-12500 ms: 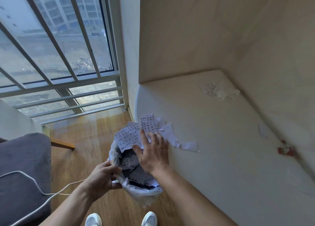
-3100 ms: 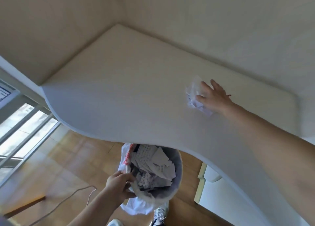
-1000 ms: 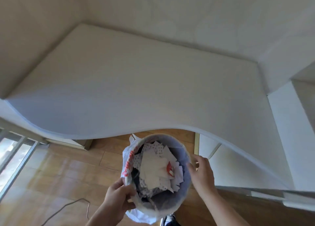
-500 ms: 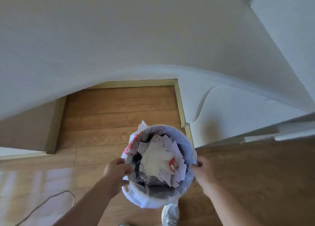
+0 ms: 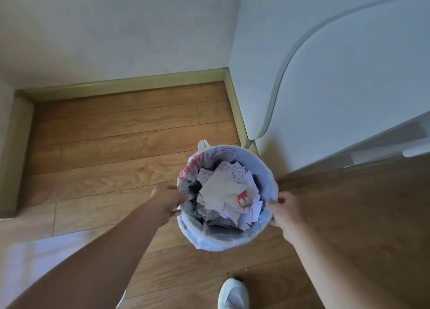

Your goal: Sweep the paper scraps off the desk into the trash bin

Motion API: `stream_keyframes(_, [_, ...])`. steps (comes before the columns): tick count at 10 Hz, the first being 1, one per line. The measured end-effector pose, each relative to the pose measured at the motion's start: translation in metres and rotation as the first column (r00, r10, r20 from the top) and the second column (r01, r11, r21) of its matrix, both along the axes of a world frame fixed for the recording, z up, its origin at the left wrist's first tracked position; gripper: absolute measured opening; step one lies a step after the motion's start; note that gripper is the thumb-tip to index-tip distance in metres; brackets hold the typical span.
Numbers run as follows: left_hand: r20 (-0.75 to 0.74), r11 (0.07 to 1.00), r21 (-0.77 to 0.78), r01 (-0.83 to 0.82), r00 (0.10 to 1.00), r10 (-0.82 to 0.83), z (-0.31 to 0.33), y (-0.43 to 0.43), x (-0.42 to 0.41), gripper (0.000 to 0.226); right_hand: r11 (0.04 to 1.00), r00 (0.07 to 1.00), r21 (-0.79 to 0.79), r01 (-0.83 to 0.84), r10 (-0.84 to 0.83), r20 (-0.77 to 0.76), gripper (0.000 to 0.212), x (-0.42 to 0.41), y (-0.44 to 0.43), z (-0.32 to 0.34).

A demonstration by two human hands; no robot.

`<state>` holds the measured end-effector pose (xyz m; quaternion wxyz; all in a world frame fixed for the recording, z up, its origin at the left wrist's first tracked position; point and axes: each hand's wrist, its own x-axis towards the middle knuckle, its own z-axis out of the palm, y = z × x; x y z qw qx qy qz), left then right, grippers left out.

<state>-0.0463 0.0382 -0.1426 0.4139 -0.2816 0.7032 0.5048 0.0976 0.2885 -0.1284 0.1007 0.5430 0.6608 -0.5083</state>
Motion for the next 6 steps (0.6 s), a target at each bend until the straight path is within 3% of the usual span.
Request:
stream_keyframes(3, [-0.002,0.995,0.060,0.079,0.997,-0.079,-0.025,0.011,0.003,0.028,1.000,1.000,0.026,-0.015,0.015,0.023,0.007,0.010,0.012,-0.037])
stream_keyframes(4, [-0.029,0.999,0.005,0.050,0.998,-0.050,-0.013,0.008,0.007,0.034,0.993,0.993,0.049,-0.109,0.107,0.048,0.023,0.012,0.011,-0.025])
stream_keyframes(5, [-0.064,0.999,-0.045,-0.009,0.998,0.006,0.020,0.001,0.009,0.039,0.969,0.981,0.147,-0.196,0.193,0.036,0.041,0.010,0.002,0.018])
stream_keyframes(6, [0.002,0.993,0.001,-0.117,0.993,0.117,0.077,-0.014,0.021,0.036,0.974,0.982,0.145,-0.173,0.182,-0.049,0.040,0.016,-0.020,0.079])
